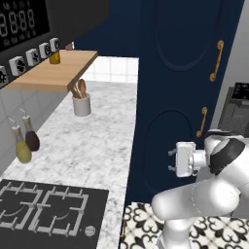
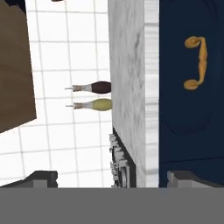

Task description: Take a straw from the drawer in front and place it inside the glass cup on the dining counter.

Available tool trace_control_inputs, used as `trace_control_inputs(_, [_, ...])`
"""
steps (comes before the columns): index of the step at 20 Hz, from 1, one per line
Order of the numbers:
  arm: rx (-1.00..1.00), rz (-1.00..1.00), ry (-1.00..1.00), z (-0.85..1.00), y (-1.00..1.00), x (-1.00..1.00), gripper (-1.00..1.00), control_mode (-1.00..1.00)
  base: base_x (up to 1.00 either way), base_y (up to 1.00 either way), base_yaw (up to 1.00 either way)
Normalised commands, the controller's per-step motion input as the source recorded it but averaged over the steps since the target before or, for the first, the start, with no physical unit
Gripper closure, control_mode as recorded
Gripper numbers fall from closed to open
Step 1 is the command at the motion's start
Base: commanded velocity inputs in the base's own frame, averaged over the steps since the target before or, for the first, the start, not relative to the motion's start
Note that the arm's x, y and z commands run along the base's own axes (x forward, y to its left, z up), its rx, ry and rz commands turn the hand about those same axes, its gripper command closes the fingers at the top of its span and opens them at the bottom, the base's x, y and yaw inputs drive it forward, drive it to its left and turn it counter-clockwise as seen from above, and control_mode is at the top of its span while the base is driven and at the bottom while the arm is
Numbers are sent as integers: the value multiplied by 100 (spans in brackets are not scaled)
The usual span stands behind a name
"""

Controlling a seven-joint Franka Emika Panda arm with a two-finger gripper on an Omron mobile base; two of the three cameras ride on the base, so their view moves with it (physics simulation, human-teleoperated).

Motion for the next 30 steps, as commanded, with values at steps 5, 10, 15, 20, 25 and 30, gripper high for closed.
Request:
trace_control_inputs(5, [-3, 0, -21, -44, 33, 16, -100, -100, 0, 0, 0])
trace_control_inputs(10, [-4, 0, -10, -36, 36, 32, -100, -100, 0, 0, 0])
trace_control_inputs(15, [-3, 0, 0, -38, 27, 41, -100, -100, 0, 0, 0])
trace_control_inputs(20, [0, 0, 0, -44, 27, 37, -100, -100, 0, 0, 0])
trace_control_inputs(25, [0, 0, 0, -38, 27, 25, -100, -100, 0, 0, 0])
trace_control_inputs(30, [0, 0, 0, -40, 22, 30, -100, -100, 0, 0, 0])
